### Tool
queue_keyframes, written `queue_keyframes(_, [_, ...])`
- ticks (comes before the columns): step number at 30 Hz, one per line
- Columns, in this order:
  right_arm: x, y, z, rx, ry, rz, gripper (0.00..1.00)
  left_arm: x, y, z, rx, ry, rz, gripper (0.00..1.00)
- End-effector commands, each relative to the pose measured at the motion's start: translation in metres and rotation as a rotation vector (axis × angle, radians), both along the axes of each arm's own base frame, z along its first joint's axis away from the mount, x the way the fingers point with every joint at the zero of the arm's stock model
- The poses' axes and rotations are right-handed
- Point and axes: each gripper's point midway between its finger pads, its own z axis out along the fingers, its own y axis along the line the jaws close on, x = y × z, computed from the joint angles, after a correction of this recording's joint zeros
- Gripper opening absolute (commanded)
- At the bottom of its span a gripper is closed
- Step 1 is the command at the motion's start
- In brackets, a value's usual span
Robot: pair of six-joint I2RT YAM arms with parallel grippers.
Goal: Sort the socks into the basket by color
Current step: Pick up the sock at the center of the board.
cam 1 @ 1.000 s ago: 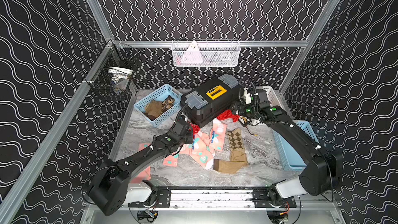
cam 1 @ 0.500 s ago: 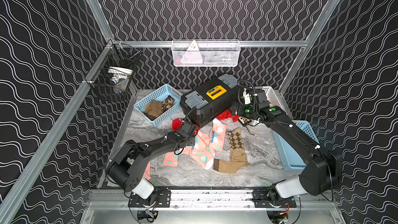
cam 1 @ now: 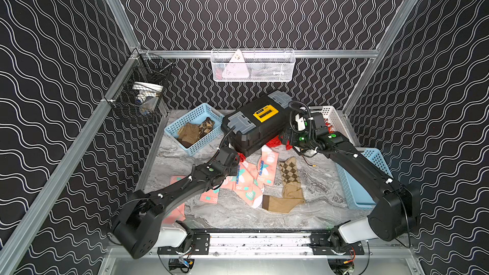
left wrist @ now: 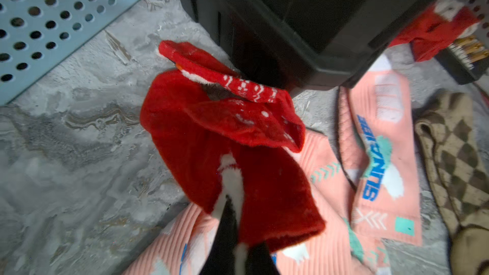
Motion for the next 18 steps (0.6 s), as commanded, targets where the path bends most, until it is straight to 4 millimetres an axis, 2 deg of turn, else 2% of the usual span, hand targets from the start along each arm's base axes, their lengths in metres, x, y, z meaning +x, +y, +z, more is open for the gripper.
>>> queue_keyframes(1, [-0.012,0.009,0.001,0.014,0.016,0.042,1.00,-0.013,0.002,0.012,-0.003,0.011,-0.029,0.00])
queue_keyframes(7, [-0.032,0.033,0.000,0.094,0.034,0.154,1.00,-0.032,-0.001,0.054,-0.101,-0.049,-0.079,0.00])
queue_keyframes(12, [-0.068,0.081,0.008,0.238,0.055,0.362,1.00,-0.047,-0.016,0.094,-0.234,-0.119,-0.174,0.00])
queue_keyframes(14, [-0.080,0.096,0.019,0.312,0.042,0.442,1.00,-0.051,-0.025,0.111,-0.291,-0.140,-0.215,0.00])
queue_keyframes(15, [-0.091,0.103,0.013,0.340,0.055,0.485,1.00,-0.053,-0.029,0.119,-0.320,-0.149,-0.234,0.00])
queue_keyframes(18, [-0.109,0.121,0.020,0.378,0.034,0.578,1.00,-0.057,-0.042,0.140,-0.389,-0.156,-0.293,0.00])
